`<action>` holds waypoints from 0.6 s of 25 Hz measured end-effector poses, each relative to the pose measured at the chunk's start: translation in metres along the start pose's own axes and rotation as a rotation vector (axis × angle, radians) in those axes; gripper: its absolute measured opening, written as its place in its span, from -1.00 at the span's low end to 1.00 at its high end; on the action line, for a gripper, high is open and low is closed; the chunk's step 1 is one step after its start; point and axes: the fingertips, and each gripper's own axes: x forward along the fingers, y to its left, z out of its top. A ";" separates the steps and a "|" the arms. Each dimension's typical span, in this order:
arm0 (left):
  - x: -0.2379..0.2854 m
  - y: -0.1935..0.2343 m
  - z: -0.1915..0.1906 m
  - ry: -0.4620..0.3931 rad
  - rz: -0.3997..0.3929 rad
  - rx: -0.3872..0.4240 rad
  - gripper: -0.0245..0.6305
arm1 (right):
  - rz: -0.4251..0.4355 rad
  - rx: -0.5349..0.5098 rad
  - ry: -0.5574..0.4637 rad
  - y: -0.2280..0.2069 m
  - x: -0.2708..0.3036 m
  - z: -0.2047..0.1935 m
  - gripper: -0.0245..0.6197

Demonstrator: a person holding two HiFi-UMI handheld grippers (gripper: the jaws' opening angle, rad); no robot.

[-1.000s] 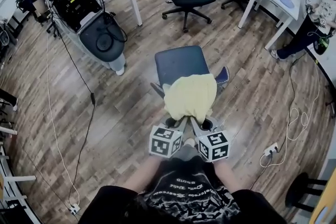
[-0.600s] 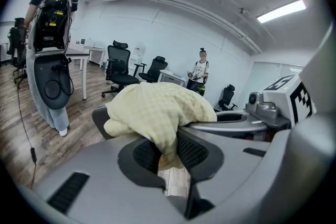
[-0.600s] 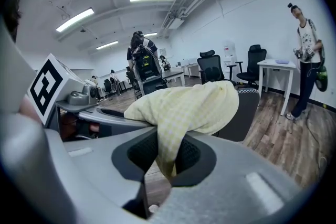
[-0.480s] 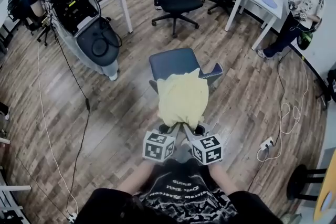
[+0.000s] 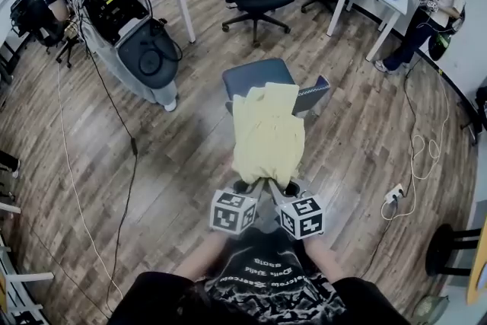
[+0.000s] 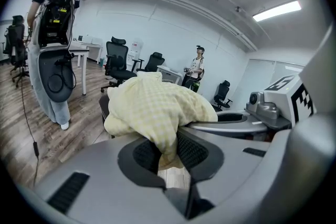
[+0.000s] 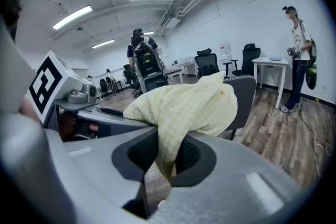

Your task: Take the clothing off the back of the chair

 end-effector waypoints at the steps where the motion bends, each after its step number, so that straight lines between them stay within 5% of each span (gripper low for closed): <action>1: -0.003 0.000 -0.005 0.004 -0.002 -0.002 -0.71 | -0.002 0.001 0.005 0.004 -0.001 -0.004 -0.75; 15: -0.026 0.002 -0.038 0.022 0.028 -0.063 -0.71 | 0.025 0.036 0.039 0.032 -0.006 -0.031 -0.75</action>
